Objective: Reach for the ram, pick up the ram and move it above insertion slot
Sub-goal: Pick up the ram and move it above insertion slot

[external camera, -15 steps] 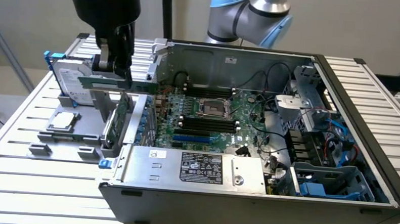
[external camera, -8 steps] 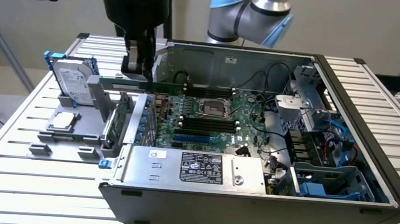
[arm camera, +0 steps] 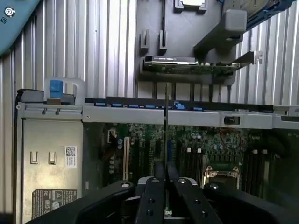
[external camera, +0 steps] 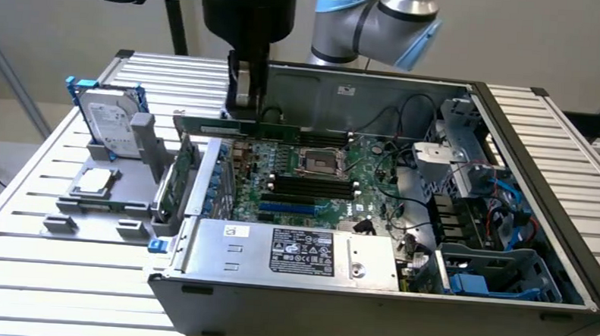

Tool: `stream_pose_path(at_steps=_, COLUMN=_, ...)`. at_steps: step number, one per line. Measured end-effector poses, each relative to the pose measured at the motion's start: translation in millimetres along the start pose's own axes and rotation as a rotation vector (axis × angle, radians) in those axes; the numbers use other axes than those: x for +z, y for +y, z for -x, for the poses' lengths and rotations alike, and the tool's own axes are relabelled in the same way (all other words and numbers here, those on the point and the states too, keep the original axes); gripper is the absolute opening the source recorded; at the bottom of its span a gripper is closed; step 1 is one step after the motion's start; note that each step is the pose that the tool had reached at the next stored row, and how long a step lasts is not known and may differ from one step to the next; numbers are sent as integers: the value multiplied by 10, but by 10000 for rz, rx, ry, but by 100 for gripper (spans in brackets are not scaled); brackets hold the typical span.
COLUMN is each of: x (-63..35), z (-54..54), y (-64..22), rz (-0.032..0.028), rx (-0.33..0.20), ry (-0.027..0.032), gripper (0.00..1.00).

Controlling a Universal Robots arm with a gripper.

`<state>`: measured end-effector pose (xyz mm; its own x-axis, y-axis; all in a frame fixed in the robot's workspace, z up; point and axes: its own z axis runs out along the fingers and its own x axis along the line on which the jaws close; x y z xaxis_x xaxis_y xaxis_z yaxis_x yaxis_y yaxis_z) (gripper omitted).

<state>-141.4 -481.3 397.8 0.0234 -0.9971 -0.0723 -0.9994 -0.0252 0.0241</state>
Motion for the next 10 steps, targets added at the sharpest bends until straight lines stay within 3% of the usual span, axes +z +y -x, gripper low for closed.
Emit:
stream_pose_path(at_steps=3, x=1, z=42, y=-150, rz=0, rx=-1, ry=0, gripper=13)
stream_pose_path(at_steps=10, x=11, z=150, y=-406, rz=-1, rx=-1, ry=-1, gripper=13)
